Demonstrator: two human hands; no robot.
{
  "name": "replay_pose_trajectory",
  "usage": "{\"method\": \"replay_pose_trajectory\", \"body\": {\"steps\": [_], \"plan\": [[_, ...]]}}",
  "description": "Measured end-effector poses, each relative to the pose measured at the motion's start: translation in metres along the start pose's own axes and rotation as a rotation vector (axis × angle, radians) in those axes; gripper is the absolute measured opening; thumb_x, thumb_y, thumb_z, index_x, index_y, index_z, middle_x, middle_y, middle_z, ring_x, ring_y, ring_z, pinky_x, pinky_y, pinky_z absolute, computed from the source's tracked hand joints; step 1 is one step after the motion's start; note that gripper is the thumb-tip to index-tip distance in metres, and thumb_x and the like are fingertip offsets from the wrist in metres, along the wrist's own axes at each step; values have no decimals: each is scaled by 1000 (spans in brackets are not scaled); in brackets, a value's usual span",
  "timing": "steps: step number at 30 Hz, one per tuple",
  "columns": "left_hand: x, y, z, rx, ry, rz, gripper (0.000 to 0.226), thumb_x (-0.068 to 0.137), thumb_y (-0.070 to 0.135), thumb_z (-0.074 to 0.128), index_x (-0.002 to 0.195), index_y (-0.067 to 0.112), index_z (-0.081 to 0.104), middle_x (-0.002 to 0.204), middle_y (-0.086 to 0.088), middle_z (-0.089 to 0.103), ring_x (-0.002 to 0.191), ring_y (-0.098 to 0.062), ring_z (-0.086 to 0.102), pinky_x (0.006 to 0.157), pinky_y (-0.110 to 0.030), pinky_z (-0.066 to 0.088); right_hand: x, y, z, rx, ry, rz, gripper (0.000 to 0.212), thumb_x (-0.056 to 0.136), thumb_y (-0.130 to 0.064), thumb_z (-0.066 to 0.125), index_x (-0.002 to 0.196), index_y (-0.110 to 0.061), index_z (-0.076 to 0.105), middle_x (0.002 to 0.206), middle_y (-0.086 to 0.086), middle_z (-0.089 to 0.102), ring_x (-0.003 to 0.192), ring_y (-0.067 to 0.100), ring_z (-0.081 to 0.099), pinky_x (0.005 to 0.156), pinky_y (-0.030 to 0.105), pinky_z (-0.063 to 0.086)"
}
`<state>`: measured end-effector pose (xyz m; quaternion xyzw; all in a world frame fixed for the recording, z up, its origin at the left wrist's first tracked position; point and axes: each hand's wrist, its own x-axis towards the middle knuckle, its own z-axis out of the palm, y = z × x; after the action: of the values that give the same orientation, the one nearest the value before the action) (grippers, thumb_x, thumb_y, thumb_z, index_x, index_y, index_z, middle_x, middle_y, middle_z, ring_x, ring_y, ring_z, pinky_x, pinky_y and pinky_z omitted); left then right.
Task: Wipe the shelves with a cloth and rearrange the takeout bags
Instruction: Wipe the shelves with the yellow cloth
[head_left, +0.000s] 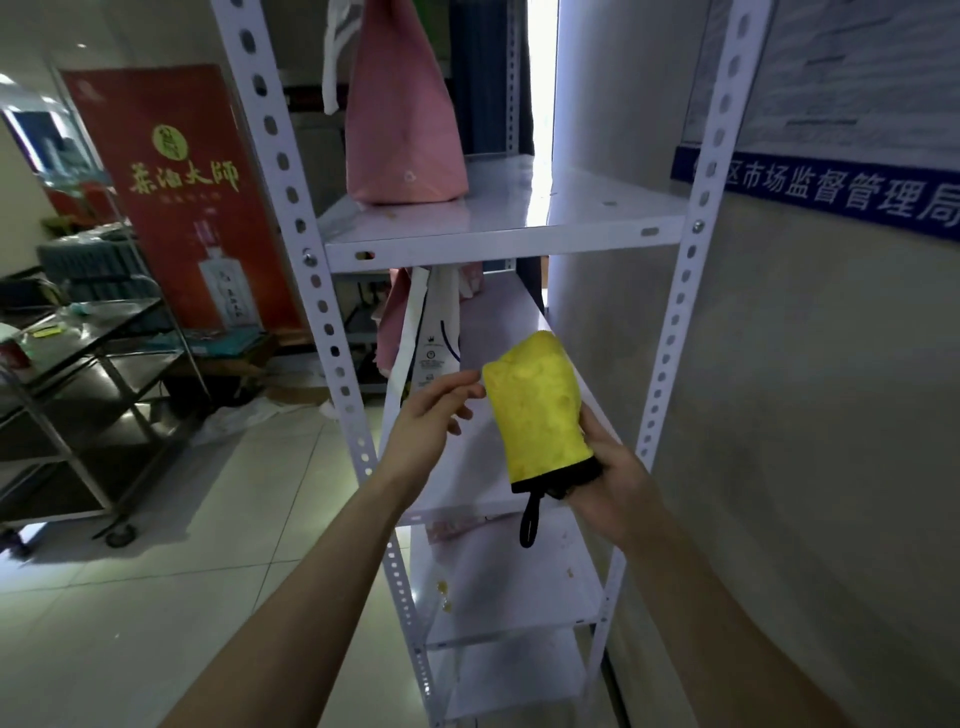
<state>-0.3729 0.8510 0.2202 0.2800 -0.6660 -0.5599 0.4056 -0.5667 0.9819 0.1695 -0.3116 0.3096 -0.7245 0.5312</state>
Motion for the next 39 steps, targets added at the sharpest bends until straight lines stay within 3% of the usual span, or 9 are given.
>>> {"method": "replay_pose_trajectory", "body": {"steps": [4,9,12,15,19,24,31,34,39], "plan": [[-1,12,-5,-41,-59,-41,32,107,18,53,118,23,83,109,-2,78,89,-13,62,85,-36,47,-11,-7,6,-47,-36,21,58,97,-9,47,155,-14,50,108,17,71,77,28,66,65,36,50],[-14,20,-8,27,-104,-11,17,100,21,65,99,26,80,97,9,73,88,-10,61,86,-34,48,-20,-12,15,-62,21,-36,54,99,-12,57,153,-14,53,128,15,70,96,28,74,74,38,59],[-20,28,-14,18,-89,26,12,96,18,67,104,16,76,98,8,74,88,-8,62,85,-31,48,-21,-12,23,-157,140,-133,51,94,-14,70,145,-17,62,139,16,68,123,39,68,97,54,57],[-27,37,-18,15,-91,44,10,101,6,70,107,13,75,102,-2,76,95,-11,67,85,-25,51,-25,-15,39,-199,247,-206,45,92,-16,72,136,-23,70,134,15,71,118,39,69,97,58,52],[-35,53,-21,15,10,85,10,100,4,71,110,4,73,108,-20,76,96,-19,72,92,-30,57,-33,-22,71,-341,354,-376,34,96,-8,74,126,-25,77,127,8,74,113,30,72,85,43,61],[-37,83,-30,6,150,201,4,101,2,69,103,1,72,78,9,73,71,0,66,71,-14,52,-46,-42,112,-721,511,-785,27,97,-1,73,112,-22,81,124,-4,74,120,9,67,104,27,53],[1,189,-30,57,318,495,15,95,15,74,108,16,65,92,-7,74,82,-18,74,71,-28,61,-5,-144,178,-954,541,-1126,26,98,-3,68,114,-19,81,119,-8,68,116,0,62,102,12,45],[35,231,-36,344,385,578,28,99,19,72,122,17,56,86,4,68,76,-8,69,75,-31,61,40,-195,204,-1102,560,-1015,28,100,-8,64,118,-23,80,120,-4,65,111,5,61,103,20,47],[45,208,-56,702,536,818,32,100,24,60,131,15,58,109,1,64,93,-14,63,82,-41,58,88,-198,179,-1928,343,-272,43,111,-46,43,140,-27,68,142,14,63,133,37,52,112,47,43]]}}
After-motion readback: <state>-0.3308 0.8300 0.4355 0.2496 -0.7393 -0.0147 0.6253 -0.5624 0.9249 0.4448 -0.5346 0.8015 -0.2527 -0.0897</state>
